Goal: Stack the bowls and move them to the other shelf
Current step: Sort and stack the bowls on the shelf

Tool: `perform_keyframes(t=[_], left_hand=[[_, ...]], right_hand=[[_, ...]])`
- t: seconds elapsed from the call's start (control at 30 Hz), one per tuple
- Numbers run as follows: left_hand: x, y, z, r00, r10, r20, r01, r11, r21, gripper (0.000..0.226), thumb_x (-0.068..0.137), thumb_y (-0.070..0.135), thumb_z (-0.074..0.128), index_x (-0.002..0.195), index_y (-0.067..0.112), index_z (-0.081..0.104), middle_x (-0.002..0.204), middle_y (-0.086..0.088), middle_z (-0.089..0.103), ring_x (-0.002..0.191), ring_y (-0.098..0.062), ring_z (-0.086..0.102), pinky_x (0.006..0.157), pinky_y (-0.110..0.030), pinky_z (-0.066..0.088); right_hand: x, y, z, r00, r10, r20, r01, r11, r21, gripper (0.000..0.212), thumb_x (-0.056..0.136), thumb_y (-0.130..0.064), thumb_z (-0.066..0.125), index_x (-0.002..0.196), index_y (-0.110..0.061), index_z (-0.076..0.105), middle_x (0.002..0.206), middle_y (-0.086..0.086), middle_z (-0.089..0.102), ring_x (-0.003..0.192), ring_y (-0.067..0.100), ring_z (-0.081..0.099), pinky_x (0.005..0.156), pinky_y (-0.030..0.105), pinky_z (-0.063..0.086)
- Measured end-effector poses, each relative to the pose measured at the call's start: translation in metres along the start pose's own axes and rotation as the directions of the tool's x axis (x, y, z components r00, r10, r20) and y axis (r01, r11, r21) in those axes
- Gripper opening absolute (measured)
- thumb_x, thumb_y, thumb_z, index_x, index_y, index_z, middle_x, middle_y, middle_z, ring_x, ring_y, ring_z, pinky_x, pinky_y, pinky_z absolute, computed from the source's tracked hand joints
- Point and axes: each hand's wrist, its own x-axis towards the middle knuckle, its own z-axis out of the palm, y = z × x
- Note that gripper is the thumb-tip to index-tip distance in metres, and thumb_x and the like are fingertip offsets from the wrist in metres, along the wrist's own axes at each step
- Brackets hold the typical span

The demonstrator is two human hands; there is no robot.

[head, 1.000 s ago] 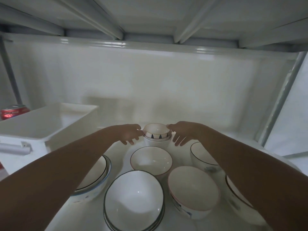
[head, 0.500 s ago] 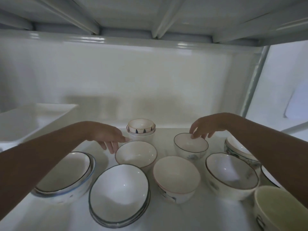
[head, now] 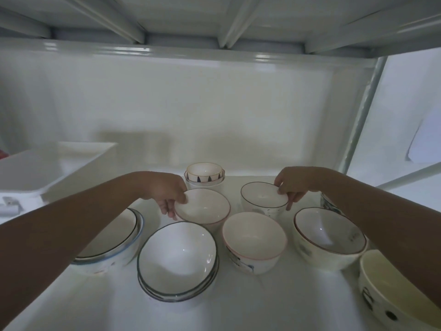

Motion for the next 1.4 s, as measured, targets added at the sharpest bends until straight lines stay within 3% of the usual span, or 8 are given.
perform_keyframes(t=[0.17,0.27,0.4,0.57,0.67,0.83,1.03,1.4], left_hand=[[-0.004,0.012,-0.01,0.996,0.021,-0.087,-0.025,0.998,-0.05,0.023,0.094,0.007,0.045,0.083,0.002,0.064,0.074,-0.015,0.073,0.053,-0.015,0.062,0.047,-0.021,0.043],[-0.005,0.027,-0.015,0.988,0.05,-0.149,-0.067,0.991,-0.113,0.025,0.096,0.011,0.047,0.081,0.002,0.066,0.074,-0.015,0.073,0.053,-0.014,0.06,0.044,-0.019,0.038],[0.007,0.061,-0.012,0.97,0.041,-0.24,-0.083,0.982,-0.17,0.024,0.095,0.011,0.048,0.079,0.0,0.061,0.07,-0.015,0.073,0.045,-0.011,0.055,0.039,-0.018,0.033],[0.036,0.1,-0.001,0.959,-0.013,-0.283,-0.051,0.975,-0.215,0.036,0.09,0.012,0.047,0.104,-0.019,0.06,0.082,-0.02,0.075,0.056,-0.023,0.044,0.045,-0.023,0.03],[0.046,0.113,0.012,0.96,0.004,-0.28,-0.057,0.982,-0.181,0.033,0.09,0.01,0.046,0.095,-0.019,0.063,0.076,-0.021,0.073,0.044,-0.019,0.041,0.039,-0.02,0.029],[0.061,0.117,0.032,0.965,0.041,-0.257,-0.079,0.987,-0.137,0.031,0.092,0.007,0.042,0.094,-0.016,0.064,0.066,-0.017,0.065,0.038,-0.014,0.041,0.035,-0.017,0.028],[0.07,0.111,0.04,0.968,0.037,-0.249,-0.05,0.998,-0.045,0.027,0.093,0.011,0.047,0.069,0.002,0.054,0.052,-0.009,0.057,0.035,-0.013,0.036,0.037,-0.015,0.023],[0.071,0.108,0.054,0.97,0.075,-0.229,-0.064,0.996,0.055,0.014,0.088,0.006,0.037,0.093,0.006,0.05,0.051,-0.009,0.052,0.037,-0.016,0.03,0.04,-0.015,0.02]], right_hand=[[-0.004,-0.001,0.004,0.999,0.008,-0.037,-0.006,0.998,0.065,0.023,0.105,-0.02,0.047,0.088,-0.011,0.059,0.072,0.003,0.071,0.065,0.016,0.076,0.059,0.024,0.05],[-0.002,-0.005,-0.001,0.992,0.022,-0.126,-0.004,0.99,0.138,0.031,0.106,-0.035,0.046,0.085,-0.018,0.06,0.086,0.0,0.064,0.069,0.015,0.061,0.056,0.023,0.032],[-0.014,-0.007,-0.013,0.954,-0.106,-0.28,0.2,0.921,0.333,0.047,0.107,-0.045,0.041,0.102,-0.011,0.072,0.084,0.003,0.066,0.07,0.016,0.055,0.065,0.031,0.034],[-0.028,-0.008,-0.017,0.948,-0.16,-0.276,0.278,0.837,0.471,0.045,0.106,-0.041,0.046,0.086,-0.011,0.072,0.061,0.003,0.066,0.051,0.014,0.047,0.052,0.026,0.031],[-0.034,-0.005,-0.018,0.954,-0.126,-0.273,0.257,0.814,0.521,0.035,0.104,-0.032,0.052,0.082,-0.009,0.066,0.059,0.002,0.066,0.051,0.014,0.047,0.053,0.024,0.033],[-0.029,0.002,-0.01,0.961,-0.04,-0.273,0.135,0.931,0.34,0.025,0.094,-0.005,0.05,0.074,-0.002,0.064,0.052,0.003,0.066,0.045,0.012,0.045,0.047,0.021,0.03],[-0.025,0.005,0.004,0.953,-0.035,-0.302,0.102,0.972,0.209,0.026,0.089,0.0,0.047,0.065,-0.004,0.059,0.055,0.006,0.063,0.041,0.013,0.039,0.043,0.02,0.028],[-0.024,0.011,0.012,0.939,-0.127,-0.318,0.141,0.99,0.021,0.038,0.091,-0.006,0.054,0.053,-0.01,0.052,0.054,-0.001,0.06,0.048,0.011,0.042,0.05,0.025,0.034]])
